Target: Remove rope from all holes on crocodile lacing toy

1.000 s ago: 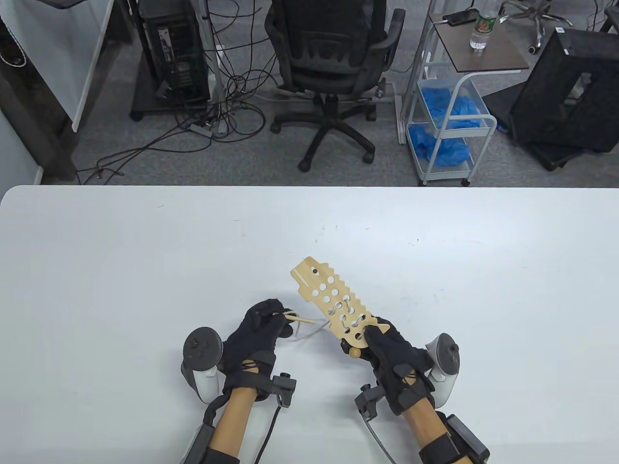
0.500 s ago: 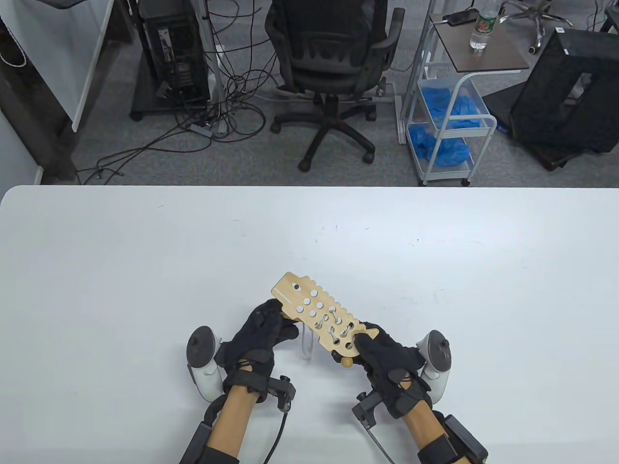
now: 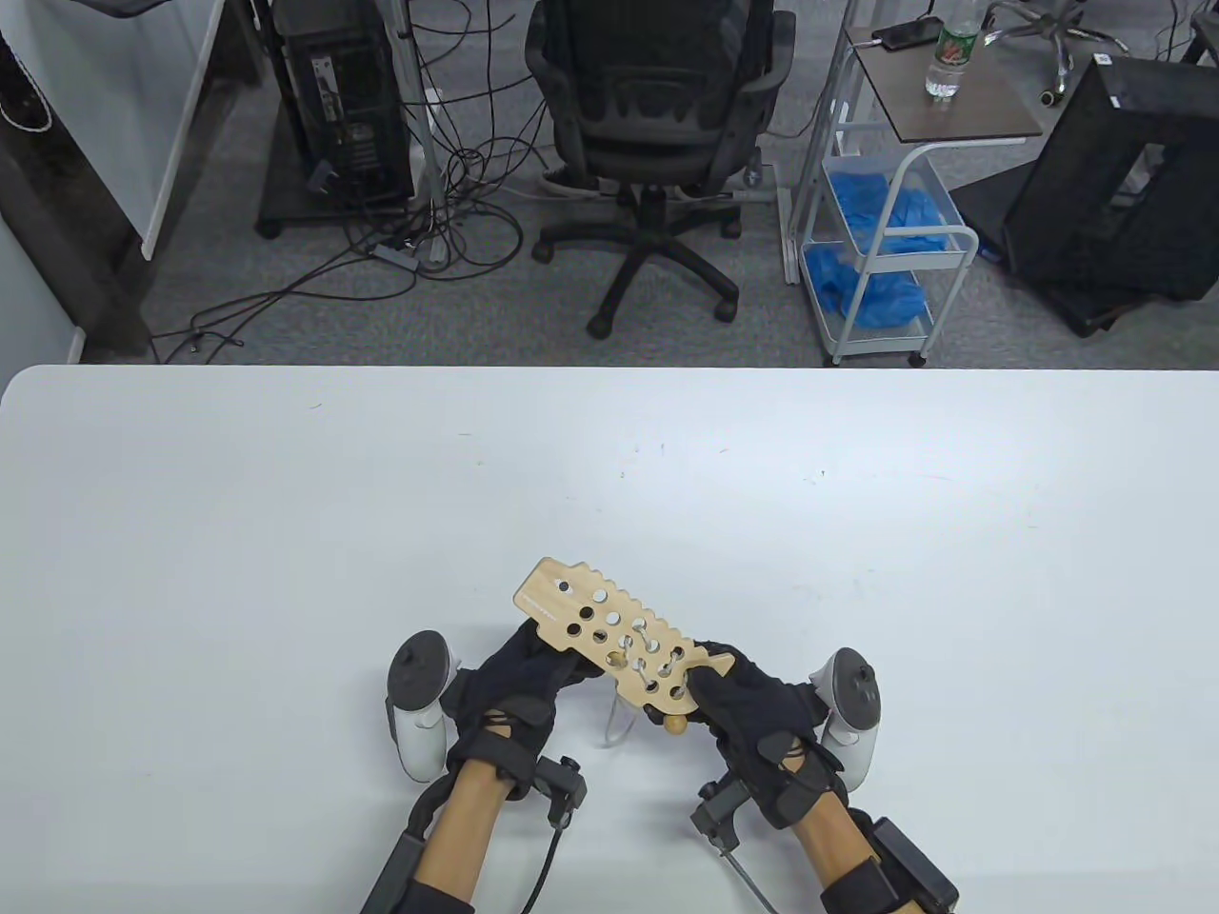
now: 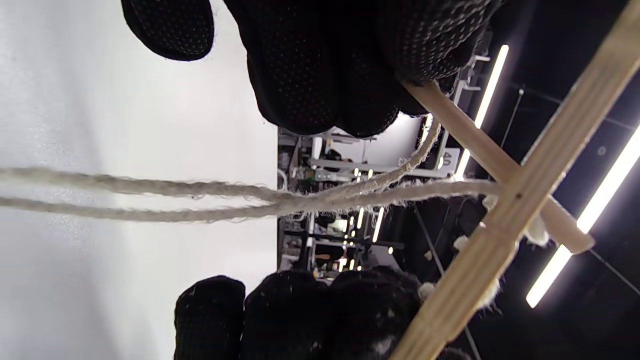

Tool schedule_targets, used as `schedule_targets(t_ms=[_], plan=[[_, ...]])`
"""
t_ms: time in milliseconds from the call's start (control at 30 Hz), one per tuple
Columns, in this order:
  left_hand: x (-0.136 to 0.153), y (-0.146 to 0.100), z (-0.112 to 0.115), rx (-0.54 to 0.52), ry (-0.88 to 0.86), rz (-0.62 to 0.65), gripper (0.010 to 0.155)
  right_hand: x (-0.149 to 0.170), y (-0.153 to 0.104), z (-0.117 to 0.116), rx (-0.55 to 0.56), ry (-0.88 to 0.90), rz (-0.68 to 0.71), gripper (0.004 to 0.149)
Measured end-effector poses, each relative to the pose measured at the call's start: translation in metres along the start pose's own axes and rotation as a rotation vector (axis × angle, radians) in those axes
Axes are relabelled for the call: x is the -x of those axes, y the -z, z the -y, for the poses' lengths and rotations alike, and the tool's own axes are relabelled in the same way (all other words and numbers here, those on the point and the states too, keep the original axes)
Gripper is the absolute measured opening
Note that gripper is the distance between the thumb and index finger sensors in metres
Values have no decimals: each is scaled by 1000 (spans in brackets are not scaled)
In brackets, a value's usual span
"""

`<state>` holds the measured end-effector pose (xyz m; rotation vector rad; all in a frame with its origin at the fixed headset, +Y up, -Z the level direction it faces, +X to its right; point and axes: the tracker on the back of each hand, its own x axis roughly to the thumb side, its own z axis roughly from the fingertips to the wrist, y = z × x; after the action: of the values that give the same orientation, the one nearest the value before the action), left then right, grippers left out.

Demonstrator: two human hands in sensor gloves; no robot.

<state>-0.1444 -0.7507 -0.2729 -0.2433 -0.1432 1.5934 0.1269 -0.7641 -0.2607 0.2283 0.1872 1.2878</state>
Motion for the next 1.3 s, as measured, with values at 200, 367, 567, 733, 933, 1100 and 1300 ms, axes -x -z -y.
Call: schedule_targets(t_ms=[200, 367, 567, 733, 933, 1100, 1300], plan=[[-6, 0, 7, 45, 16, 50, 43, 0, -1, 3, 29, -26, -6, 47], [-8, 1, 14, 104, -16, 79, 48, 0, -2, 9, 80, -31, -14, 47], [-4, 1, 19, 167, -101, 83, 58, -2, -3, 11, 118, -47, -13, 47], [-2, 1, 20, 168, -132, 71, 60, -7, -3, 10, 117, -149, 10, 46], [-2, 1, 18, 162, -128, 66, 59, -13, -4, 8, 102, -257, 49, 47], [-2, 0, 19, 140, -71, 33, 62, -17, -5, 12, 162, -316, 86, 46], [-1, 1, 19, 148, 70, -12, 69, -20, -6, 17, 211, -374, 99, 46]])
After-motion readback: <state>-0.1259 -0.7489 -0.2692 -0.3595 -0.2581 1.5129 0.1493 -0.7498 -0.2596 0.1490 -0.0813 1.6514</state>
